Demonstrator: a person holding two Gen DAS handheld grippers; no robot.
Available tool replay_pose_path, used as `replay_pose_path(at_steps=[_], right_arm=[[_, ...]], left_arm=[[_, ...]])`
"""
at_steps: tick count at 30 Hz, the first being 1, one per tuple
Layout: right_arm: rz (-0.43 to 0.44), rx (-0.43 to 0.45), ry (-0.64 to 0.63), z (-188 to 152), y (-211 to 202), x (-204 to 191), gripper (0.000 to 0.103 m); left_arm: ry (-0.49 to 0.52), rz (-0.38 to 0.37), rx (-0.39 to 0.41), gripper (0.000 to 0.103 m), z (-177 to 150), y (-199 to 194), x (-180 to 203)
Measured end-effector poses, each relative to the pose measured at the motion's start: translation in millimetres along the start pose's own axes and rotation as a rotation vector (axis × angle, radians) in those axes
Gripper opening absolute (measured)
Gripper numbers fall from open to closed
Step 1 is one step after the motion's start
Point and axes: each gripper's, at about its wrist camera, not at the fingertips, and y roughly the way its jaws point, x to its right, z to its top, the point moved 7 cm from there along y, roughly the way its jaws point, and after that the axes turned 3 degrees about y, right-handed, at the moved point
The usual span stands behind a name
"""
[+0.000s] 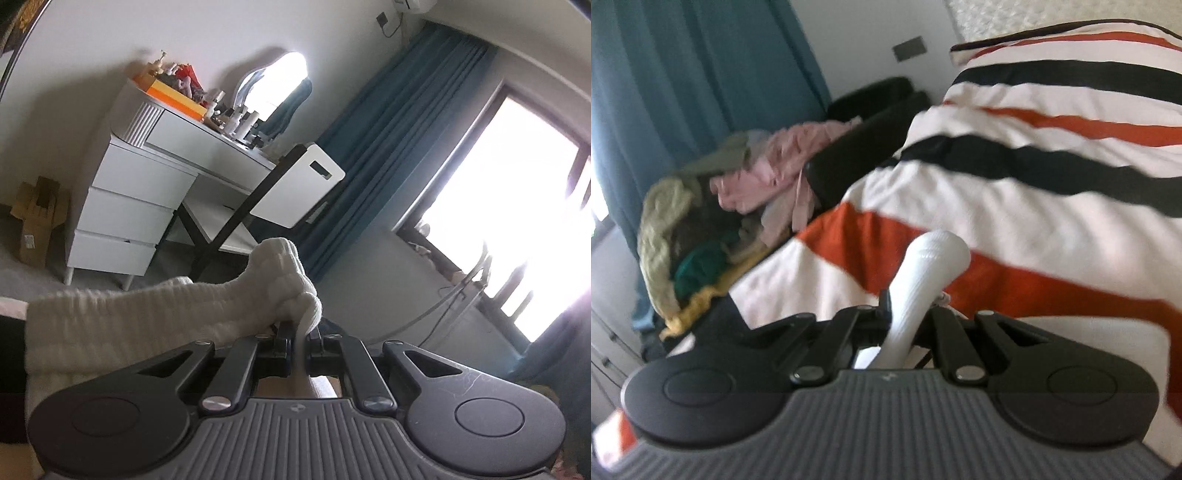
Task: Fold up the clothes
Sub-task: 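Lift the sweatpants and open both grippers to lay them down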
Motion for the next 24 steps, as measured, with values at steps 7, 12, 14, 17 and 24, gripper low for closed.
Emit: replay_pose_path(at_steps=[7,12,14,17,24], right_arm=[[-0.044,0.010,-0.035,-16,18,-9,0.008],[0.012,-0.048,-0.008,-9,1,-1,0.031],[0.054,-0.058,0.007,-5,-16,5,0.069],[0.102,-0.044,0.053,0,-52,24,0.077],[0.206,-0.092,0.199,-15,-125,85,0.078]], left_arm=[[0.031,0.019,-0.022,0.013,-13,9,-1],[0.012,-0.035,-0.102,0.046,-8,-9,-10],[0.004,-0.072,-0.153,0.055,-9,-16,-12],[-0.007,-0.113,-0.210,0.067,-6,-35,-20],[0.055,-0.180,-0.399,0.070,-2,-76,-65]])
